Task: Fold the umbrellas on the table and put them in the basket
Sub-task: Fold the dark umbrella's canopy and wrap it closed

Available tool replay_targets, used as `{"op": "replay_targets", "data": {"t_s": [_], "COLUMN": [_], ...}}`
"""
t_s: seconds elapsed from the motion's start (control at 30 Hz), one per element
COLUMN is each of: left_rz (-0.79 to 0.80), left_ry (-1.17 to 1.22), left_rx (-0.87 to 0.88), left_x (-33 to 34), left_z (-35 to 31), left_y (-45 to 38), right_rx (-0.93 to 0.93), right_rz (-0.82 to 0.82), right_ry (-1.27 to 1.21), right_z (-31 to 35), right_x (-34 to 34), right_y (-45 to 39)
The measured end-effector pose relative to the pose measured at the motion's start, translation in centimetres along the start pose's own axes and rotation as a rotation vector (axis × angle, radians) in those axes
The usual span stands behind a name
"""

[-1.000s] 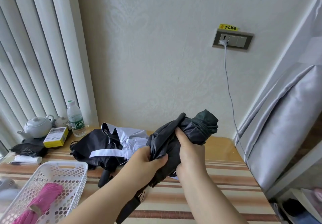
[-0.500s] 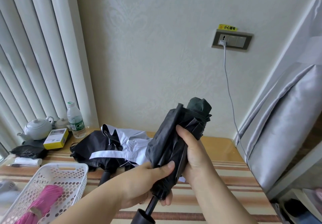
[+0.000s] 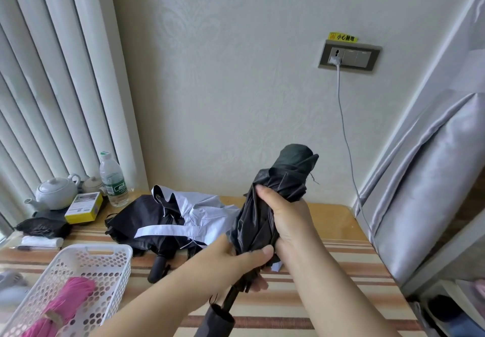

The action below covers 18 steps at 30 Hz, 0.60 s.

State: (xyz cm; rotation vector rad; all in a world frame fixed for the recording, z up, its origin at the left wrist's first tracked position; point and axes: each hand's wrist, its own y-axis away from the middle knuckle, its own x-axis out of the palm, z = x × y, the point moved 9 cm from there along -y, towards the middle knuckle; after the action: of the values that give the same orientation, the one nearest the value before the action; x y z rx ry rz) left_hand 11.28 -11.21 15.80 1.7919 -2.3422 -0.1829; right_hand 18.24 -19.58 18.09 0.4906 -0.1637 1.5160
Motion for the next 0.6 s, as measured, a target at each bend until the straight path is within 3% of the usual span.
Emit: {"op": "replay_targets", "data": {"t_s": [0.13, 0.27, 0.33, 0.5, 0.6], "left_rz": [0.226, 0.174, 0.058, -0.351, -0.433], "left_ry": [0.236, 0.276, 0.112, -0.65, -0.756], "left_rx": [0.001, 0.021, 0.048, 0.308, 0.317], "left_x": [1.5, 1.8, 1.3, -0.5, -0.2], "left_z": [-0.1, -0.6, -1.4, -3.8, -3.2], "left_y": [0.4, 0.4, 0.4, 0.3, 0.5], "right_rx": [0.044, 0.131, 0.142, 0.046, 0.004], "right_rz": [0.224, 0.29, 0.281, 0.09, -0.05], "right_ry": [-0.044, -0.101, -0.1, 0.027, 0.099], "right_z": [0.5, 0.2, 0.3, 1.4, 1.3], "right_x": [2.1, 1.9, 1.7, 1.3, 0.4], "right_y": [0.8, 1.0, 0.8, -0.1, -0.3]}}
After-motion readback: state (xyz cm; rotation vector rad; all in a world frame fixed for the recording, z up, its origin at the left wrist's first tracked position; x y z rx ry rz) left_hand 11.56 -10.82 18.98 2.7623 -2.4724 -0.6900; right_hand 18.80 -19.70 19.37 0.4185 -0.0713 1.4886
